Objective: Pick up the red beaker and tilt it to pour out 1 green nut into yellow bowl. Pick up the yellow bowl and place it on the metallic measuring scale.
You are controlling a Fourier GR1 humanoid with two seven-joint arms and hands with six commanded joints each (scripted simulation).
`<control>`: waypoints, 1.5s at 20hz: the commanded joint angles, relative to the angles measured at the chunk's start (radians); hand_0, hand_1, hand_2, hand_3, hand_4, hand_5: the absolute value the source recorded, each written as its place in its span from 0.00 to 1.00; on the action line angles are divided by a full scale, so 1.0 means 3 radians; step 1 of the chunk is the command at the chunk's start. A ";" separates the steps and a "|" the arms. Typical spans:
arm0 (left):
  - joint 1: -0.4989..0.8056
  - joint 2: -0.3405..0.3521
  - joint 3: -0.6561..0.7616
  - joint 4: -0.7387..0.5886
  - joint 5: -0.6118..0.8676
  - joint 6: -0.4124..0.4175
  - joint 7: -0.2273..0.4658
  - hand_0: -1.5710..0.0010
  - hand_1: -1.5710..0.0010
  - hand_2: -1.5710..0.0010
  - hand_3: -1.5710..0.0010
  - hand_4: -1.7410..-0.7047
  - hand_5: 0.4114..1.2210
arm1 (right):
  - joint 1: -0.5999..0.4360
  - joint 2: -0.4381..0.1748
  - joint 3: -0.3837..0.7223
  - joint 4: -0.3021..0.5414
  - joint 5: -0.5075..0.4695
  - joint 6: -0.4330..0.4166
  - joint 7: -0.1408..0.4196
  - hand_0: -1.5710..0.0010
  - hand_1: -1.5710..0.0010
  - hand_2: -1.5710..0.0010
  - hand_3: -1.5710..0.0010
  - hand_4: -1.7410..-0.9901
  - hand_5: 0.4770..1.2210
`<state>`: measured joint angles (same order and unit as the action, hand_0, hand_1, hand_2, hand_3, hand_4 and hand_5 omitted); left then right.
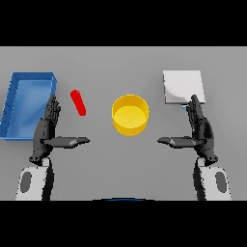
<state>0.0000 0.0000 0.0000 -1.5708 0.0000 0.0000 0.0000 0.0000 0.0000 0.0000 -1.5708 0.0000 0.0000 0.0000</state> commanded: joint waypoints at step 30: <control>-0.0668 0.0165 -0.0047 0.0800 -0.0471 0.0074 -0.0037 1.00 1.00 1.00 1.00 0.50 0.29 | 0.0154 -0.0306 0.0214 -0.0270 0.0356 0.0126 -0.0204 1.00 1.00 1.00 1.00 0.59 0.19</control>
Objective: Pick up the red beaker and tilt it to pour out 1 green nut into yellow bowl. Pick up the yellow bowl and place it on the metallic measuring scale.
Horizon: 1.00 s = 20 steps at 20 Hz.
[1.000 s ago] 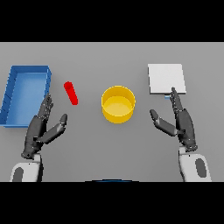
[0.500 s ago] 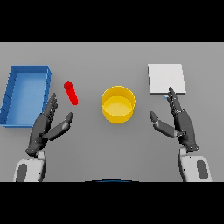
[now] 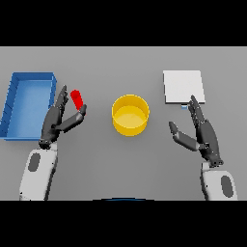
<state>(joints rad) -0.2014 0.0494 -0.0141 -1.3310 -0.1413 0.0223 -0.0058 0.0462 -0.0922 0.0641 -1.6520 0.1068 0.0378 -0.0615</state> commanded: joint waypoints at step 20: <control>-0.0963 -0.0206 0.0388 0.1394 0.0045 0.0319 -0.0678 0.40 0.41 0.42 0.47 0.31 0.66 | -0.0063 0.0029 -0.0016 0.0014 0.0058 -0.0095 0.0101 1.00 1.00 1.00 1.00 0.60 0.23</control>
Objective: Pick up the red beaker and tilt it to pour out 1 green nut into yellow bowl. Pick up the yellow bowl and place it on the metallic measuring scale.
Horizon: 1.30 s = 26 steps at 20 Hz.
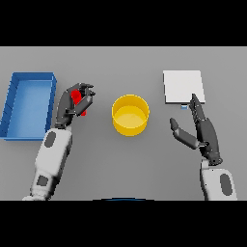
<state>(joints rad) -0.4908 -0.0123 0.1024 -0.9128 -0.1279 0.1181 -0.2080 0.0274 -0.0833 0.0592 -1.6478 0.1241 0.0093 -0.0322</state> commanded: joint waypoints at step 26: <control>-0.0223 0.0388 -0.0654 -0.0788 -0.0636 -0.0048 0.0716 0.00 0.00 0.00 0.01 0.12 0.90 | 0.0018 0.0018 0.0048 0.0058 0.0073 0.0005 -0.0068 1.00 1.00 1.00 1.00 0.62 0.27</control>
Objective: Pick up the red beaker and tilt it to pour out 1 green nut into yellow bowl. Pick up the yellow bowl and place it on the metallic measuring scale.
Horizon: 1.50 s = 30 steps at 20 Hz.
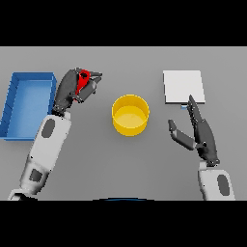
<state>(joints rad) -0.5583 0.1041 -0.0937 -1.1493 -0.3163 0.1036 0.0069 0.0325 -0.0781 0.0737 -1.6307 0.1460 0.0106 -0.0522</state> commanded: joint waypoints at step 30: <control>-0.2014 0.0648 -0.2866 0.0890 -0.2091 -0.1739 0.0307 0.00 0.00 0.00 0.08 0.01 1.00 | 0.0017 0.0083 -0.0082 0.0048 -0.0168 0.0026 0.0058 1.00 1.00 1.00 1.00 0.59 0.17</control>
<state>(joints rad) -1.1625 0.2985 -0.9535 -0.8823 -0.9411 -0.4183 0.0974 0.0374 -0.0535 0.0488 -1.6162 0.0957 0.0179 -0.0322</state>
